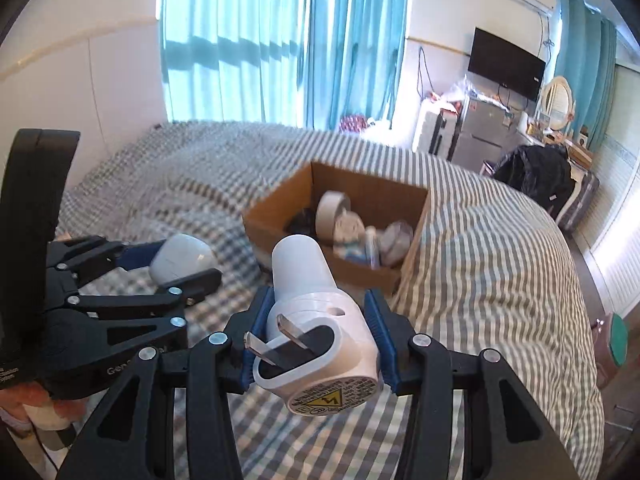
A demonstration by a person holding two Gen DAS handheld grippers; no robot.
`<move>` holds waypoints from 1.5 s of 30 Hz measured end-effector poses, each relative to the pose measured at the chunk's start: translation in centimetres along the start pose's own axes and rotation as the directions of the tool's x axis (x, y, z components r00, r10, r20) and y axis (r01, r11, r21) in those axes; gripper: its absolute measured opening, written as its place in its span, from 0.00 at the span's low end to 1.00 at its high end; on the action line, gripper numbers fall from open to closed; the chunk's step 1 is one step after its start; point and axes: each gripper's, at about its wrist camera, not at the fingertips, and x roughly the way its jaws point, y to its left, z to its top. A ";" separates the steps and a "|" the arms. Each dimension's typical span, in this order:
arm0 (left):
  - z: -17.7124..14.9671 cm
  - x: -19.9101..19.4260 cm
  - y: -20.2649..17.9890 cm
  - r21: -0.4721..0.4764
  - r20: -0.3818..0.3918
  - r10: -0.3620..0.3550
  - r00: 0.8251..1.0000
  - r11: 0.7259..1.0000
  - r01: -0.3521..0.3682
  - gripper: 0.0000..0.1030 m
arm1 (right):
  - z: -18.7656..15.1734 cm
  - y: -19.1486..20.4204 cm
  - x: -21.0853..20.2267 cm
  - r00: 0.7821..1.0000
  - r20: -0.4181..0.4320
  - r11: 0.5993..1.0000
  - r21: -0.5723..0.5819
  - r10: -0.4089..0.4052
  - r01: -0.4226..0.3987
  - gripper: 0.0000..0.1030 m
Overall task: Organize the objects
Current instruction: 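Drop the earbud case and plug adapter into the box, open both grippers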
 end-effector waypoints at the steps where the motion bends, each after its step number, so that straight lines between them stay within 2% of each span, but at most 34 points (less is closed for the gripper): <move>1: 0.9 -0.1 0.0 0.007 0.012 0.006 1.000 1.000 -0.006 0.50 | 1.2 -0.1 -0.3 1.000 0.020 1.000 0.000 0.010 -0.010 0.46; 5: 4.4 -0.3 0.1 0.044 0.053 0.021 0.998 0.999 -0.023 0.50 | 5.1 -0.4 -0.7 0.997 0.079 0.999 -0.036 -0.023 0.026 0.46; 9: 7.9 0.9 0.5 0.059 0.072 0.044 0.996 0.997 -0.048 0.50 | 8.6 -1.1 0.6 0.993 0.110 0.998 -0.040 -0.036 0.041 0.46; 12: 10.3 3.3 0.3 0.092 0.076 0.069 0.995 0.993 -0.076 0.50 | 10.7 -2.1 2.9 0.993 0.109 0.999 -0.028 -0.038 0.042 0.46; 17: 12.7 8.8 0.2 0.110 0.054 0.043 0.998 0.993 -0.049 0.50 | 13.3 -4.1 8.8 0.998 0.060 0.999 0.002 -0.033 0.033 0.45; 21: 12.7 14.6 0.0 0.116 -0.002 0.027 1.000 0.993 -0.027 0.50 | 13.5 -6.1 14.2 0.999 -0.001 0.999 0.025 -0.041 0.041 0.45; 23: 12.3 17.3 -0.1 0.125 -0.031 0.031 0.999 0.992 -0.027 0.50 | 12.9 -7.3 16.9 0.998 -0.042 0.998 0.043 -0.039 0.041 0.45; 28: 10.6 22.4 0.1 0.114 -0.127 -0.010 0.992 0.993 0.025 0.50 | 11.1 -10.6 22.7 0.990 -0.142 0.995 0.100 -0.015 0.030 0.46; 32: 9.6 24.5 -0.7 0.155 -0.169 -0.016 0.985 0.987 0.043 0.50 | 9.5 -11.5 24.6 0.985 -0.172 0.993 0.116 0.004 0.016 0.46; 35: 8.7 25.4 -1.0 0.138 -0.207 -0.035 0.978 0.988 0.064 0.52 | 8.8 -11.9 24.9 0.985 -0.172 0.991 0.135 0.014 0.009 0.46; 36: 8.5 25.4 -0.9 0.131 -0.207 -0.042 0.977 0.989 0.071 0.53 | 8.7 -12.1 24.9 0.985 -0.173 0.989 0.151 0.023 0.004 0.46; 37: 8.3 25.3 -0.9 0.124 -0.202 -0.051 0.978 0.989 0.077 0.60 | 8.5 -12.3 24.8 0.984 -0.178 0.985 0.171 0.030 0.001 0.49; 38: 8.1 25.1 -0.8 0.118 -0.197 -0.056 0.979 0.990 0.081 0.67 | 8.6 -12.4 24.7 0.984 -0.177 0.984 0.179 0.031 0.002 0.57; 39: 8.0 24.9 -0.7 0.109 -0.196 -0.059 0.979 0.991 0.081 0.83 | 8.6 -12.6 24.3 0.985 -0.168 0.983 0.183 0.027 0.004 0.60; 40: 8.0 24.6 -0.6 0.097 -0.199 -0.072 0.977 0.991 0.092 0.90 | 8.8 -12.6 23.8 0.988 -0.155 0.982 0.188 0.024 0.005 0.63; 42: 8.0 23.7 -0.3 0.067 -0.204 -0.104 0.973 0.991 0.119 0.90 | 9.1 -12.7 23.0 0.990 -0.142 0.980 0.197 0.027 0.002 0.66; 45: 8.4 21.9 0.1 0.035 -0.189 -0.090 0.978 0.995 0.098 0.91 | 9.6 -12.9 21.1 0.993 -0.117 0.976 0.219 0.013 0.013 0.75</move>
